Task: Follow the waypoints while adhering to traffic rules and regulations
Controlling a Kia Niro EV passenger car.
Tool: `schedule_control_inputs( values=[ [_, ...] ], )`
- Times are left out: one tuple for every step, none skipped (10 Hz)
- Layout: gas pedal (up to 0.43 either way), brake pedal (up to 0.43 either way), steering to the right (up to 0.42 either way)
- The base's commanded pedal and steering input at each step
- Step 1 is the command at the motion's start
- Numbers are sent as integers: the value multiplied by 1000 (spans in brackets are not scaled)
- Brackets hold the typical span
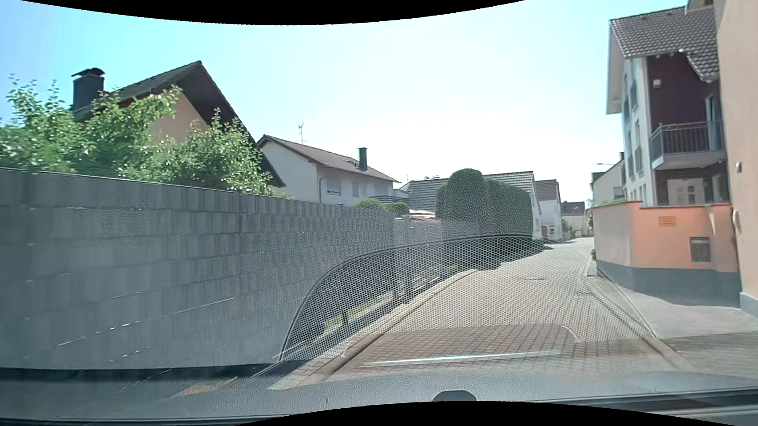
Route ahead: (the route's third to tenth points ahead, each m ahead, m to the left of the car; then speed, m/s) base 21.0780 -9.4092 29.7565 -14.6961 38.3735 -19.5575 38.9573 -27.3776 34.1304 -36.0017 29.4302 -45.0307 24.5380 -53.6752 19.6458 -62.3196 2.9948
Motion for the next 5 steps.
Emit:
schedule_control_inputs(
  values=[
    [20,0,294],
    [20,0,282],
    [20,0,274],
    [20,0,261],
    [20,0,245]
  ],
)
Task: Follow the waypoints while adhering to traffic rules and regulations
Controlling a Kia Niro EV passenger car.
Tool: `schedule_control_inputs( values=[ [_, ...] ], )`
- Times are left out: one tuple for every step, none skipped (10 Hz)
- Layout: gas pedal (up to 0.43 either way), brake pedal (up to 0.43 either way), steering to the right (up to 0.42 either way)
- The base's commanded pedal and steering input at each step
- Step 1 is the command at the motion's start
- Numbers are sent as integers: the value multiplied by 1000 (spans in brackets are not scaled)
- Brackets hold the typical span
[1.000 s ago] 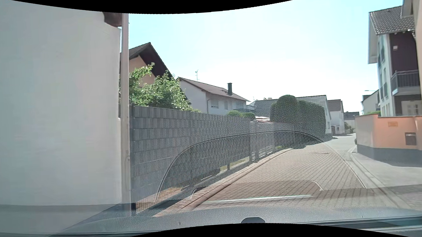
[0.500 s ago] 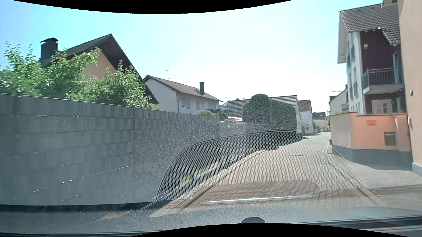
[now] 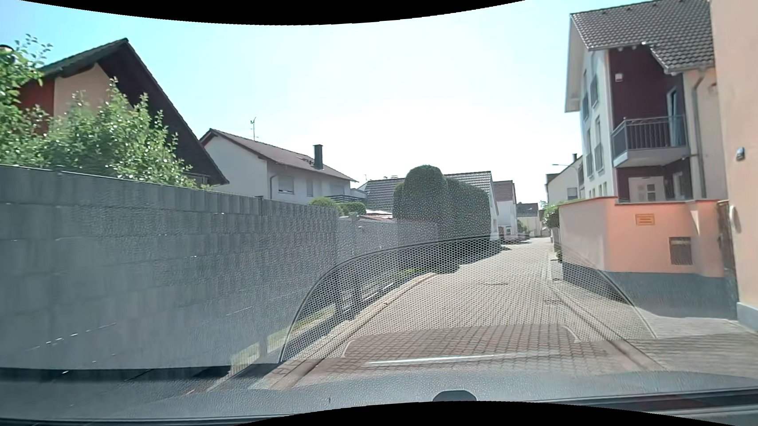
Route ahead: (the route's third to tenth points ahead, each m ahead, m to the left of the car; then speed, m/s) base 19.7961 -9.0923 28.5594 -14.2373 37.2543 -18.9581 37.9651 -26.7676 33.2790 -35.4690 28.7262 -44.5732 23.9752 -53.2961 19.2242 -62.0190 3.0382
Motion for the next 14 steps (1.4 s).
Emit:
schedule_control_inputs(
  values=[
    [20,0,230],
    [20,0,208],
    [20,0,185],
    [20,0,162],
    [20,0,146],
    [20,0,129],
    [20,0,115],
    [20,0,105],
    [20,0,96],
    [20,0,89],
    [20,0,86],
    [20,0,85],
    [20,0,84],
    [20,0,84]
  ],
)
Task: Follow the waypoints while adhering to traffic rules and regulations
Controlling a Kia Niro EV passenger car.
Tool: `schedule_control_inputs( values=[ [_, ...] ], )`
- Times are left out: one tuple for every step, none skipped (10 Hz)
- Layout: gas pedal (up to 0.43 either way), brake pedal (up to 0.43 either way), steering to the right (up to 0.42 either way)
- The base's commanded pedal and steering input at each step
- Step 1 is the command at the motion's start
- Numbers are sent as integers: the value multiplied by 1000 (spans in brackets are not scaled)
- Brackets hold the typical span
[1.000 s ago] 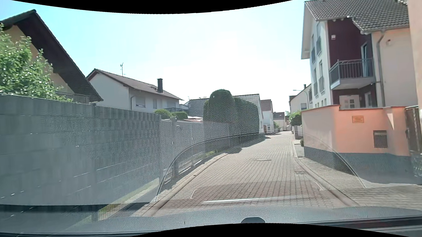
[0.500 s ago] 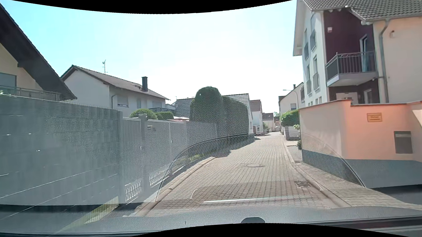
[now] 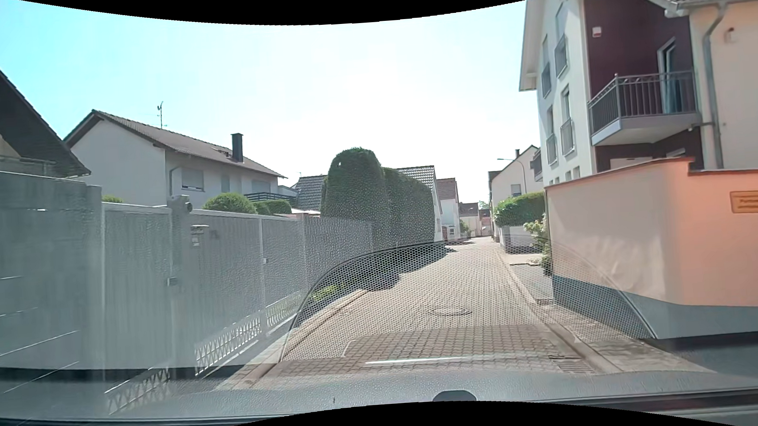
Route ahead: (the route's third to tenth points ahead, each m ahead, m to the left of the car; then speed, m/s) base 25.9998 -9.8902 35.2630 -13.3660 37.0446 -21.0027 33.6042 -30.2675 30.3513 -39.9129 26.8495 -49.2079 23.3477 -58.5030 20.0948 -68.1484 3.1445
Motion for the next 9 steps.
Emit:
schedule_control_inputs(
  values=[
    [20,0,84],
    [20,0,81],
    [20,0,77],
    [20,0,72],
    [20,0,72],
    [20,0,72],
    [20,0,71],
    [20,0,71],
    [20,0,71]
  ],
)
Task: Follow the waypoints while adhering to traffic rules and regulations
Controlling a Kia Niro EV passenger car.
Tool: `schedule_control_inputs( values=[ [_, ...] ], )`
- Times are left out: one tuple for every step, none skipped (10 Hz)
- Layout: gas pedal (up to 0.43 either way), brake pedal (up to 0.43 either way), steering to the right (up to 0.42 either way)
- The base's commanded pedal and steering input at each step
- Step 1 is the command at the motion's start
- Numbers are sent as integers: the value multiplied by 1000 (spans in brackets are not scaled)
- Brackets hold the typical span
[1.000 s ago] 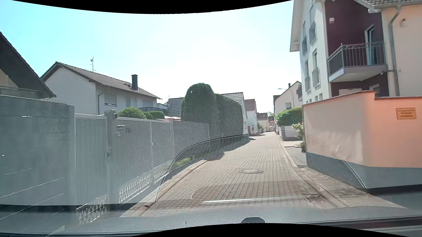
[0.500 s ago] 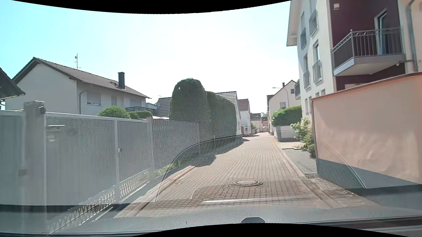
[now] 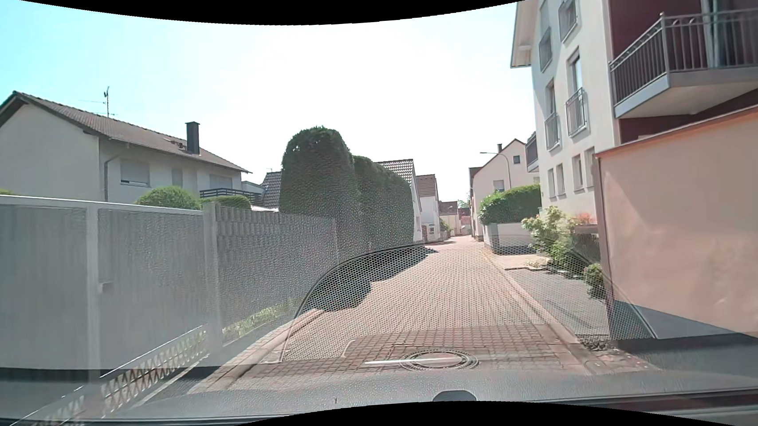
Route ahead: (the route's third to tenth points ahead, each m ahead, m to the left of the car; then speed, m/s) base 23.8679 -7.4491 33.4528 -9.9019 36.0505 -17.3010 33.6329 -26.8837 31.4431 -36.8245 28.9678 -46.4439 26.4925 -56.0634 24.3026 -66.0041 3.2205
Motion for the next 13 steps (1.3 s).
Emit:
schedule_control_inputs(
  values=[
    [20,0,71],
    [20,0,71],
    [20,0,73],
    [20,0,74],
    [20,0,74],
    [20,0,75],
    [20,0,75],
    [20,0,75],
    [20,0,75],
    [20,0,69],
    [20,0,61],
    [20,0,58],
    [20,0,57]
  ],
)
